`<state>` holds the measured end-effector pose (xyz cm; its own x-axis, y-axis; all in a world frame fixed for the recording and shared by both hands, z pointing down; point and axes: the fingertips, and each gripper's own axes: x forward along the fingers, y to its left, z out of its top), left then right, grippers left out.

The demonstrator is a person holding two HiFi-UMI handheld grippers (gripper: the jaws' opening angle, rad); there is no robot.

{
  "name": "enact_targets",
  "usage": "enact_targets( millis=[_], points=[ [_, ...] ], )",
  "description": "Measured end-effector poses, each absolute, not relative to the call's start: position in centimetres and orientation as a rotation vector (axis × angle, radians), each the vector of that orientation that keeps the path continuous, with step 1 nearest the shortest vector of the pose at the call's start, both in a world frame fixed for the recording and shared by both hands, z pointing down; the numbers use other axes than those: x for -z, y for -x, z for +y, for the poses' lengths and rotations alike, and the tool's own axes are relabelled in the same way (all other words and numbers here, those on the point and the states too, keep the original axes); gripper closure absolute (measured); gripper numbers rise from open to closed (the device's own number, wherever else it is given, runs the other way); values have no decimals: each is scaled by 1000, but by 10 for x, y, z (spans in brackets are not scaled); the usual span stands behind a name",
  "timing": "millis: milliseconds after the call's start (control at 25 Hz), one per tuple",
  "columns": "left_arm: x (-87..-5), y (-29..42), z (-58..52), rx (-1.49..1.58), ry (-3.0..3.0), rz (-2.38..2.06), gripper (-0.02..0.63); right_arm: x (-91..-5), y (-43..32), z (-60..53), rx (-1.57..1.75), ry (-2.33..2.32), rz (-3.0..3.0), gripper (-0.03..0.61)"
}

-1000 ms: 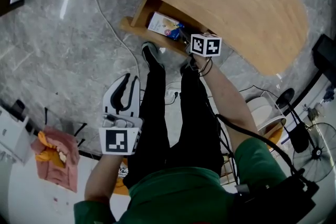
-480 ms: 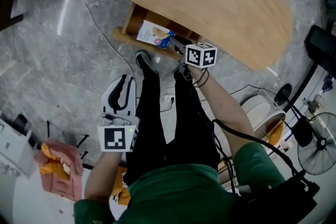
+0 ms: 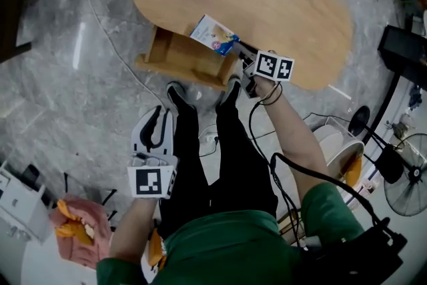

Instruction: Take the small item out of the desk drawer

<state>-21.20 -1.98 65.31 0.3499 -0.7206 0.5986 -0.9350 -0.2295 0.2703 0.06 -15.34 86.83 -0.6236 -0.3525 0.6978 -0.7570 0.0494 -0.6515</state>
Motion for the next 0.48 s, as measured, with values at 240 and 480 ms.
enact_targets(
  millis=[240,480],
  points=[
    [-655,214,-3,-482,-2008,-1456,532,-872,-43,-183,-1609,-1206,-1929,517],
    [-655,201,-18,-497,-1979,-1480,534,-880,-82,-223,-1622,-1243,-1871,517]
  ],
)
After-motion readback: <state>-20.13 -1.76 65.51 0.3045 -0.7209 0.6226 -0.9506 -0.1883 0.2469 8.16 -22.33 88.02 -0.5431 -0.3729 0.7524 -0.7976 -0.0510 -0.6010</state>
